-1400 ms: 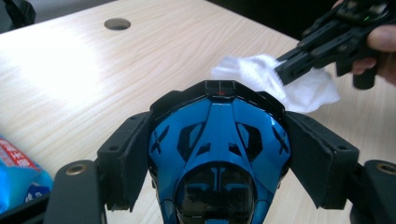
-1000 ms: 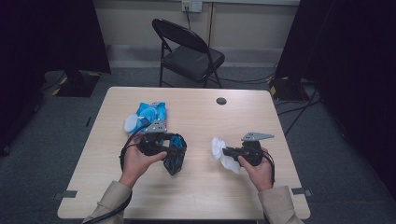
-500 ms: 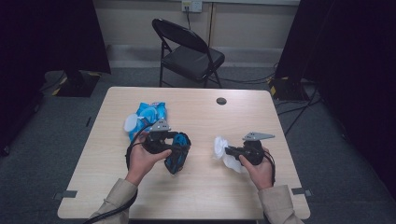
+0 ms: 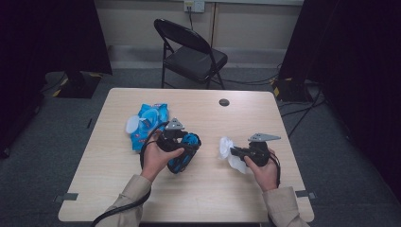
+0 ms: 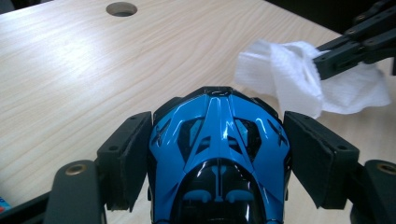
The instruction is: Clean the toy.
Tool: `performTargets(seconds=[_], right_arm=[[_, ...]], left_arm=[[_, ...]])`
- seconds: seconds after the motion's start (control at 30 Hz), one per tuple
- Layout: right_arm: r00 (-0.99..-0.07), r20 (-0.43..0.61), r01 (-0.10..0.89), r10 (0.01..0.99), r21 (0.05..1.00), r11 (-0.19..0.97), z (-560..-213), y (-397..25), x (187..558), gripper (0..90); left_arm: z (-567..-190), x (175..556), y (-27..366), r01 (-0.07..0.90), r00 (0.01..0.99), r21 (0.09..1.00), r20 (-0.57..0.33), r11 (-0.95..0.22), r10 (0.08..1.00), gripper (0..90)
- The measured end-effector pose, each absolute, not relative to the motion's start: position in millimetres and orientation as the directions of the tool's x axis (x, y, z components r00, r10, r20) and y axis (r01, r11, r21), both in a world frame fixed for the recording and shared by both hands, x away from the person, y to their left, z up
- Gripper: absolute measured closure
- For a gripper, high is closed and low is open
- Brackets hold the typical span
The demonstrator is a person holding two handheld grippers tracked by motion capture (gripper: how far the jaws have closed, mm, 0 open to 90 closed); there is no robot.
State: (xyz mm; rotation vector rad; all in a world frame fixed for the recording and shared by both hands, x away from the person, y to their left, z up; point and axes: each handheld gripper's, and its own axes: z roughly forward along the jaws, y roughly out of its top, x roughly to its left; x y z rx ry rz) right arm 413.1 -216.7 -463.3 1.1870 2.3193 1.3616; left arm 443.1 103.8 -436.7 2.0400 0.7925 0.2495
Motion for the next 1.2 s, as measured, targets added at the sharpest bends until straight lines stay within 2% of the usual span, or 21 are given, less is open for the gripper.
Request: performTargets(seconds=[0.37, 0.83, 1.17, 1.2], right_arm=[[-0.645, 0.196, 0.537, 0.739, 0.804, 0.256, -464.6, -221.6, 414.5, 84.2], [-0.630, 0.179, 0.533, 0.756, 0.808, 0.253, -466.0, -227.7, 415.4, 84.1], [-0.618, 0.163, 0.530, 0.769, 0.808, 0.255, -469.1, -229.9, 416.2, 83.3], [-0.616, 0.159, 0.530, 0.771, 0.808, 0.257, -469.5, -229.9, 416.2, 83.3]], left_arm=[[-450.6, 457.1, 92.9, 0.464, 0.756, 0.796, -0.127, -0.389, 0.642, 26.2], [-468.4, 467.8, 84.0, 0.470, 0.738, 0.763, -0.064, -0.444, 0.672, 26.1], [-475.7, 473.4, 78.4, 0.501, 0.719, 0.745, -0.074, -0.441, 0.691, 26.1], [-476.4, 474.4, 77.9, 0.493, 0.718, 0.744, -0.054, -0.452, 0.694, 26.1]])
